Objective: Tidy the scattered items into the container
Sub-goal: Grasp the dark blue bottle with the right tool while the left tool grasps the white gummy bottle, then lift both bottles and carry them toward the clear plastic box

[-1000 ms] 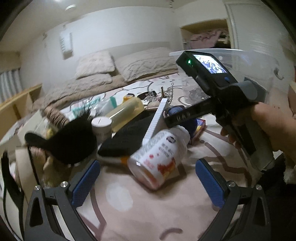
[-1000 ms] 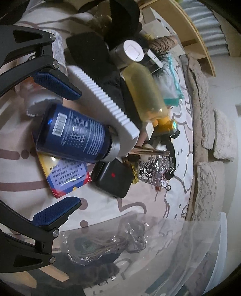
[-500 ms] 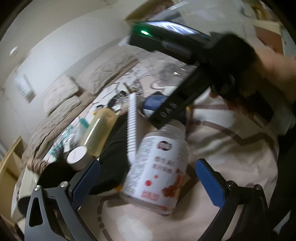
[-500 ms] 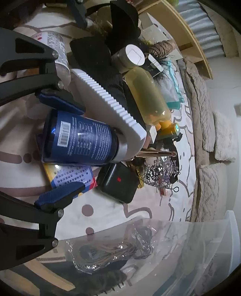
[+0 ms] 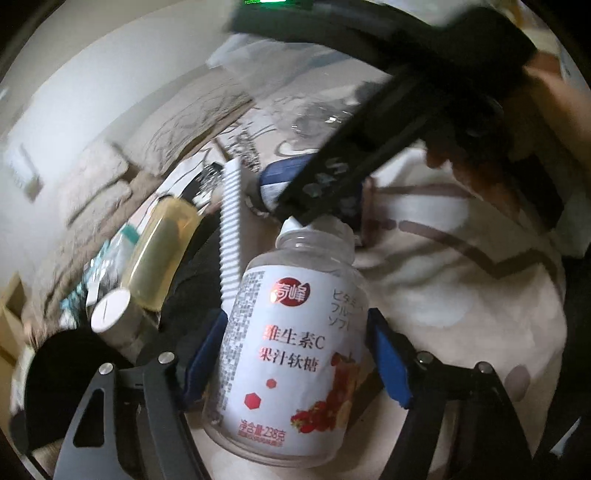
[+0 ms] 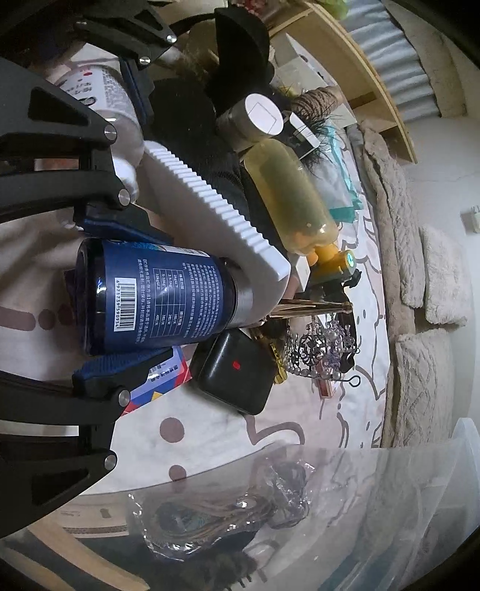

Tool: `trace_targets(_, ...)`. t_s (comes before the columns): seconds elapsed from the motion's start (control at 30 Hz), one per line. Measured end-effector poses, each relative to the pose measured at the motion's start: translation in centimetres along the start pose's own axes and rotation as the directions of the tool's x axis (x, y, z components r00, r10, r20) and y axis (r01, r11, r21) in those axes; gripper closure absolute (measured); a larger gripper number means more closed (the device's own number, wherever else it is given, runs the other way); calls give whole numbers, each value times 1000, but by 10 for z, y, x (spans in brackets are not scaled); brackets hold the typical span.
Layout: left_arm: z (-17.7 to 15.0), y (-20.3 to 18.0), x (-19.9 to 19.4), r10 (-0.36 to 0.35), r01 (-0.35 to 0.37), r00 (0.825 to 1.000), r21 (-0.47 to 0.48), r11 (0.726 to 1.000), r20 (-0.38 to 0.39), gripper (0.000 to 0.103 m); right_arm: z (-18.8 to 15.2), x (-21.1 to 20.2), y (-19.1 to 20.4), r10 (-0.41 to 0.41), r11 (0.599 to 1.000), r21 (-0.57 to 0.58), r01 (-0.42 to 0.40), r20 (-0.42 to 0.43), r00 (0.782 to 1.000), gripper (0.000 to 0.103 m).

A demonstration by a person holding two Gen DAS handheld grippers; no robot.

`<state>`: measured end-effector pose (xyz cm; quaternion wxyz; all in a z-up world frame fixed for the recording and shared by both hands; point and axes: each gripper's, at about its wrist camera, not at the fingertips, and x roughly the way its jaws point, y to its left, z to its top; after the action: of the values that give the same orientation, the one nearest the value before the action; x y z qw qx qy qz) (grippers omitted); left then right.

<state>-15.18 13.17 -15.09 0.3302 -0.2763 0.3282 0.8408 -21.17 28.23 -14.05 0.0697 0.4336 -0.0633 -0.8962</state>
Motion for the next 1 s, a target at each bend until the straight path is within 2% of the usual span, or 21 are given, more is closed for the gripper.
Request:
trace_targets(0.1,-3,5,-7,-1,1,1000,-78,997,-9,28,-5,-5,0,32,999,19,-32,5,999,50)
trace_targets(0.2,-5,12,-16,-20,17,1000,-184,983,-10,29,-11,-11,3,67,997,31,-68,10,998,50)
trace_targets(0.33,-10,24,-32,-48,46,999,-338,940,2,30,-22,-17,9,96,995,32,-96,6,995,50)
trace_targets(0.47,-16,28,-44,-44,43,999,-429,902,9,30,-33,-23,15,123,992,30,-123,-2,992,50)
trace_targets(0.8,-29,40,-55,-14,21,1000,-546,838,18,31,-43,-45,8,167,981,86,-173,74,983,50)
trace_targets(1.0,-33,36,-61,9,1,1000,-557,831,15,32,-53,-51,12,200,973,99,-207,72,977,50)
